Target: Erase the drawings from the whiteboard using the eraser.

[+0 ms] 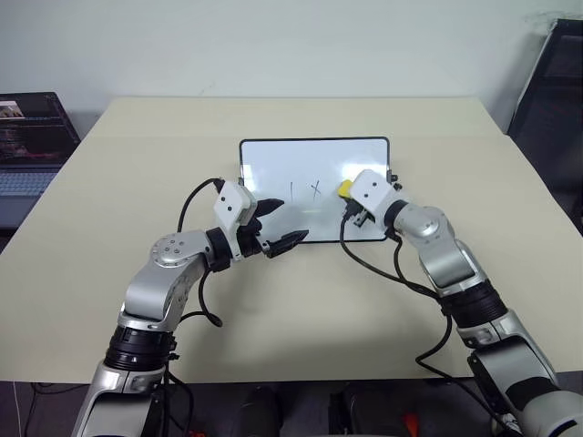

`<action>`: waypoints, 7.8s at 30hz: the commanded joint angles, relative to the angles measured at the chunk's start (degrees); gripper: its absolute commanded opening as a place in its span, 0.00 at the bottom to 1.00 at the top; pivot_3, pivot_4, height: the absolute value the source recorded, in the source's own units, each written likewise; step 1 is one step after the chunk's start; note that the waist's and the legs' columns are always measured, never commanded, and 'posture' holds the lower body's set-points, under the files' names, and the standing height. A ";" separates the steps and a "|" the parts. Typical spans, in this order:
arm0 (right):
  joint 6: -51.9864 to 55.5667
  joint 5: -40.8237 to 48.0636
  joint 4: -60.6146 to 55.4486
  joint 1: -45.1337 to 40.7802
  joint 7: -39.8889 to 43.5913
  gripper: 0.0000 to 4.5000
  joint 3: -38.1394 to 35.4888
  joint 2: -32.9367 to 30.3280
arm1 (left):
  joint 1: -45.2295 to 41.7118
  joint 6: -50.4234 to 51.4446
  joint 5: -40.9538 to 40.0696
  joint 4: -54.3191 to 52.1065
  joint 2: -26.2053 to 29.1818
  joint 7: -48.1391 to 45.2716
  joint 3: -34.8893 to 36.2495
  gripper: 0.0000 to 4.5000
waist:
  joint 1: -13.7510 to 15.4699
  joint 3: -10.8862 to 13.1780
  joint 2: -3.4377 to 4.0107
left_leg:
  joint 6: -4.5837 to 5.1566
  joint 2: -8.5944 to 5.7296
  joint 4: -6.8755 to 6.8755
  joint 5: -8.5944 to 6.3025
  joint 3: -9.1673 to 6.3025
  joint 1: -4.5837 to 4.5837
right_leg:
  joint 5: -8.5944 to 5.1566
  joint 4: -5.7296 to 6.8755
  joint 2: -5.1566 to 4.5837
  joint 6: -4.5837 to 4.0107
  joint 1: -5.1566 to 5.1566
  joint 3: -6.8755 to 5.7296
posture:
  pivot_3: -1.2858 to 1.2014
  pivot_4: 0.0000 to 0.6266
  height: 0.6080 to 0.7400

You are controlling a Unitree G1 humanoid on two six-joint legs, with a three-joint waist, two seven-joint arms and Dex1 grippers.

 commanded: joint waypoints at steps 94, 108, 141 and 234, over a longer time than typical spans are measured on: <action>-22.44 -2.44 22.24 -11.10 2.29 0.25 2.05 5.74 | 9.24 0.27 -0.81 -7.50 2.64 5.86 7.48 1.00 | -0.32 0.01 -0.01 | -0.01 0.04 -0.13 0.01 0.01 -0.01 | 0.00 -0.08 -0.02 0.00 -0.04 -0.03 | 0.52 0.24 1.00; -17.86 -5.86 17.48 -6.49 12.67 0.25 6.96 1.13 | 8.75 0.51 -0.86 -7.70 2.63 6.47 7.32 1.00 | -0.30 0.00 -0.01 | 0.00 0.03 -0.01 0.01 -0.03 0.27 | 0.01 0.10 -0.02 0.00 0.21 -0.04 | 0.52 0.24 1.00; -13.94 -2.45 10.32 -5.32 11.62 0.25 0.89 2.92 | 8.13 3.59 -1.58 -10.07 2.32 7.86 7.58 1.00 | -0.35 0.00 -0.02 | -0.03 0.03 -0.05 0.03 -0.02 0.31 | 0.03 0.10 -0.01 -0.03 0.22 -0.04 | 0.52 0.24 1.00; -23.83 -7.51 28.09 -14.61 11.51 0.24 10.23 7.42 | 4.79 1.25 2.86 0.44 3.17 4.05 5.30 1.00 | -0.30 0.03 -0.05 | -0.04 0.06 -0.13 0.03 -0.06 0.01 | 0.02 -0.01 -0.05 -0.03 -0.06 -0.13 | 0.52 0.24 1.00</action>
